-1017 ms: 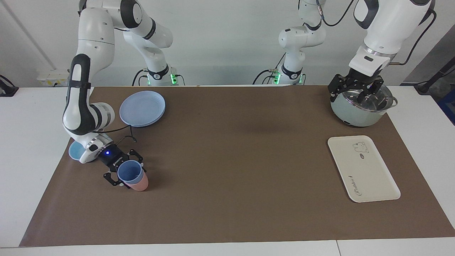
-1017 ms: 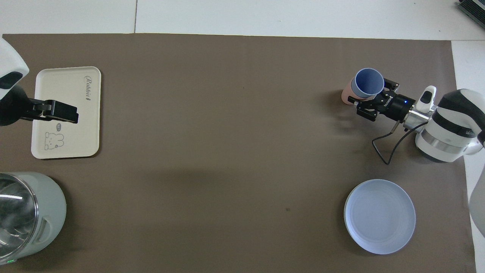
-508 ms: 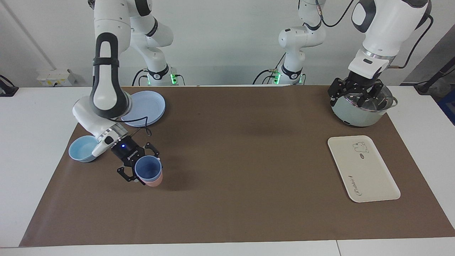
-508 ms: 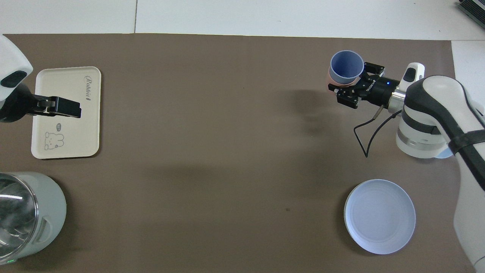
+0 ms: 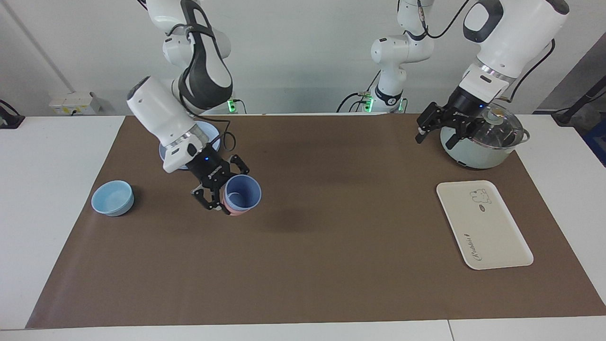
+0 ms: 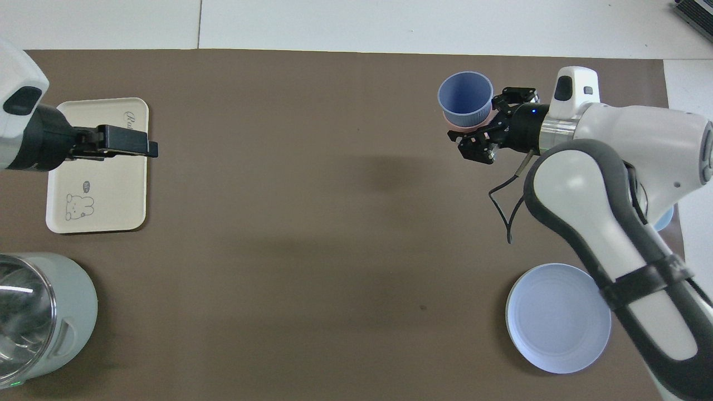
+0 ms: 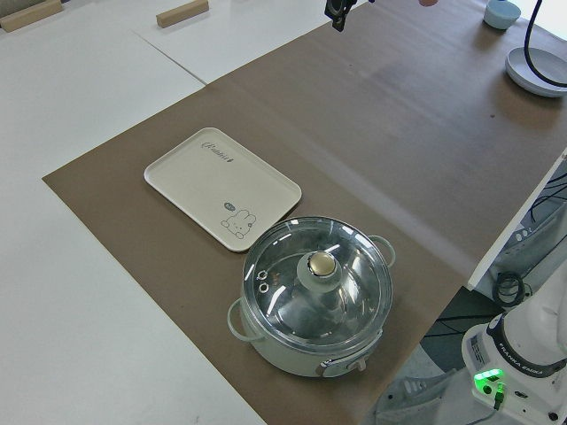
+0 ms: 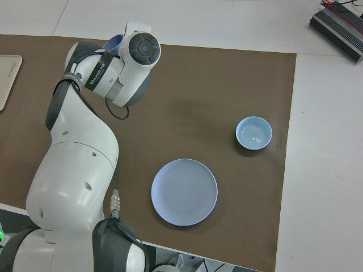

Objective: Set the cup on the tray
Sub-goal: 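Carry the cups toward the center while the left gripper reaches them, then grasp the blue cup rim with the left gripper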

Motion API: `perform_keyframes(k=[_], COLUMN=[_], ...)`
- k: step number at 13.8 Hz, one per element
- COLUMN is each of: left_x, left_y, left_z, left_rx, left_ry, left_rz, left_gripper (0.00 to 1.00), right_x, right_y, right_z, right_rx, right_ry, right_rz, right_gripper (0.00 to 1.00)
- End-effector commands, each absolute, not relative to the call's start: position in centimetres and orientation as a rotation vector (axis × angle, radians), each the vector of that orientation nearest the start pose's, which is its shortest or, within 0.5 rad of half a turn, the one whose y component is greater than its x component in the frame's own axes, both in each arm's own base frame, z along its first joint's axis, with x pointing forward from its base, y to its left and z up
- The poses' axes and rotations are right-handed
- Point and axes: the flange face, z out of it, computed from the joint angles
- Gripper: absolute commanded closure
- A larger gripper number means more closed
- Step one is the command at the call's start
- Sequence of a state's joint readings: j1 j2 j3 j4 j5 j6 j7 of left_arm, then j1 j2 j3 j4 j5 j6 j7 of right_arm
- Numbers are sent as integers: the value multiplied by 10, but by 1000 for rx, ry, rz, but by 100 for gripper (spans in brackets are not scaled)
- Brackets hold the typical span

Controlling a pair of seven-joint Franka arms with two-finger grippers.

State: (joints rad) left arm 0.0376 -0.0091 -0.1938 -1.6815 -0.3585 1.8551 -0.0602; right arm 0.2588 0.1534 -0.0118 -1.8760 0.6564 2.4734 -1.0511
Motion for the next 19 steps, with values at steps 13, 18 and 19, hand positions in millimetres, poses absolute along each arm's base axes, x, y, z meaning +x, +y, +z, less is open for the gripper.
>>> perform_keyframes(k=[13,18,19], left_x=[565,556,556], left_y=[-357,-368,-369], left_z=[537,535,536], left_rx=[-3840,-3833,-3834], left_ry=[-258,-203,-199], left_rz=[-392,-377,-379], left_gripper=[31,100,100], right_x=[573,573,573], right_y=[273,272,272], right_z=[513,512,512], right_rx=[-2654,-2655,-2655], right_ry=[-1421,-1423,-1423], right_rz=[-744,-746,-746], right_gripper=[100,100,100])
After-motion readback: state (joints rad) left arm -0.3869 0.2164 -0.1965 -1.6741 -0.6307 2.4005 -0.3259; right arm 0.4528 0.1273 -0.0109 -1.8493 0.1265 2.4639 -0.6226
